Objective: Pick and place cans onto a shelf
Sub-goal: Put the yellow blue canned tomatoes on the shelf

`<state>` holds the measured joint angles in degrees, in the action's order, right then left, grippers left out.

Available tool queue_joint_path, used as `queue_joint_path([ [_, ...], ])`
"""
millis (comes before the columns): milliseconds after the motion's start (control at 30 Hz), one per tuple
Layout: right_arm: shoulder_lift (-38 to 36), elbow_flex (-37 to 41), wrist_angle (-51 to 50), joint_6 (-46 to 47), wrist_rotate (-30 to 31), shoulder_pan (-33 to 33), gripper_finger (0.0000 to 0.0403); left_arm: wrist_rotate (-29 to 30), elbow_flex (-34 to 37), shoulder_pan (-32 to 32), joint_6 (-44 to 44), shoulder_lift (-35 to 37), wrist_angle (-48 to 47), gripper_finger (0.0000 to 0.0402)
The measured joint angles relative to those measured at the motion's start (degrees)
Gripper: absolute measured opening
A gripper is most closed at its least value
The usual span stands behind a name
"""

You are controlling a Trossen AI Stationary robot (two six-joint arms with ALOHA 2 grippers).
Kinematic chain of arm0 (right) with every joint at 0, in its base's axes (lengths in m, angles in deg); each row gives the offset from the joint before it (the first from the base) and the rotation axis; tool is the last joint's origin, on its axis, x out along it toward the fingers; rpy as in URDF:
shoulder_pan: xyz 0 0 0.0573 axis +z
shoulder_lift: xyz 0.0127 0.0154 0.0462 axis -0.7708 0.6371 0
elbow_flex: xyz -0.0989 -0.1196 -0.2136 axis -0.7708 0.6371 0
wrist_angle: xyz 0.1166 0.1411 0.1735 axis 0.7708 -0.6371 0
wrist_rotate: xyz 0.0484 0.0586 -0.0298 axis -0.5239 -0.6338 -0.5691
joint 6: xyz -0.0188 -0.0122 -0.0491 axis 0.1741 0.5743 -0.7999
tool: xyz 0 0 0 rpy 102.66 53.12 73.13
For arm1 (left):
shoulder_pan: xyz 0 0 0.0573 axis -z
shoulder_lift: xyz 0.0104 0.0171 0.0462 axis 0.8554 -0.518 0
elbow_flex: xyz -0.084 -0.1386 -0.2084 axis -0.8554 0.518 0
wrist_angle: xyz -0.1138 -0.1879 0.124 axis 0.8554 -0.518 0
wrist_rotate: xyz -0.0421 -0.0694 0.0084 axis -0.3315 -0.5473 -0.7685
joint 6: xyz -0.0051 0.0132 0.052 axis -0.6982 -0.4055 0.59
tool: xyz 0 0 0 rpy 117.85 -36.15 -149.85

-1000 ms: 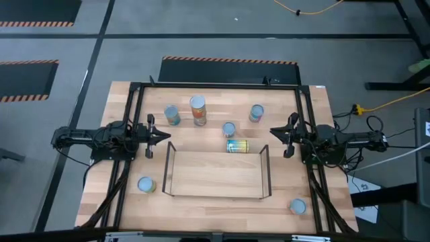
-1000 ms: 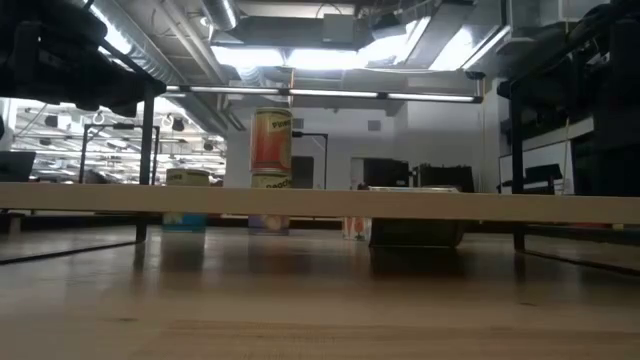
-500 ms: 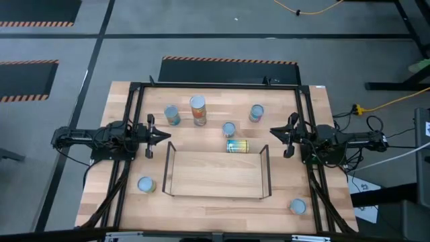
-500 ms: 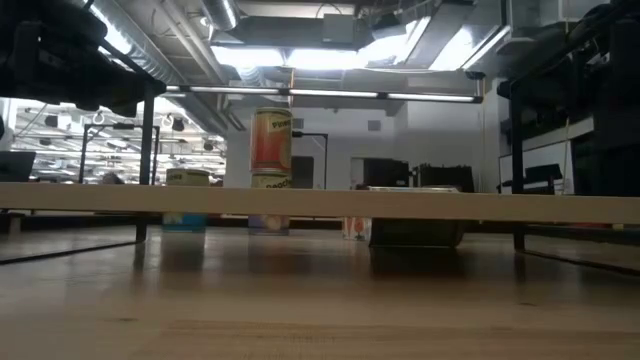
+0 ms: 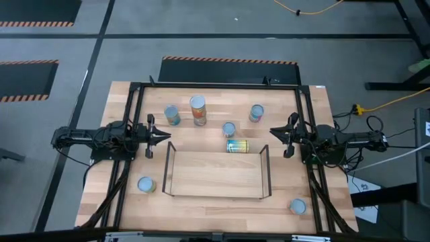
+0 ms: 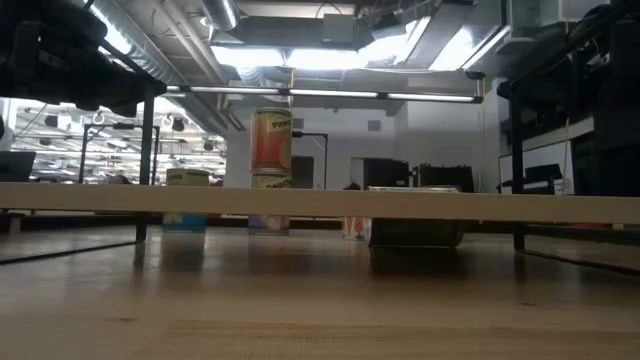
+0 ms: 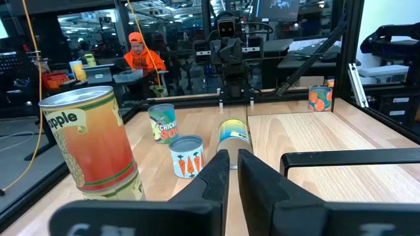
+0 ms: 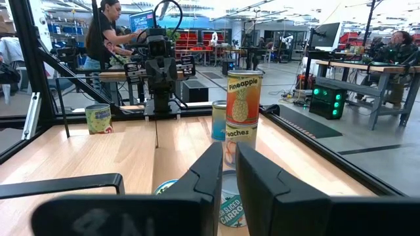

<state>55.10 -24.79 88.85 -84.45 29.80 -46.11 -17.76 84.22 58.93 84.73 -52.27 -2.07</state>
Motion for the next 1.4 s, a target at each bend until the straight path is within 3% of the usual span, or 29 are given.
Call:
queue_joint_path([
  [633, 0.0, 0.0, 0.0, 0.0, 0.0, 0.0, 0.0049, 0.0, 0.0, 0.0, 0.0, 0.0, 0.0, 0.0001],
  [1400, 0.0, 0.0, 0.0, 0.0, 0.0, 0.0, 0.0048, 1.6, 0.0, 0.0, -0.3, 0.0, 1.7, 0.0028],
])
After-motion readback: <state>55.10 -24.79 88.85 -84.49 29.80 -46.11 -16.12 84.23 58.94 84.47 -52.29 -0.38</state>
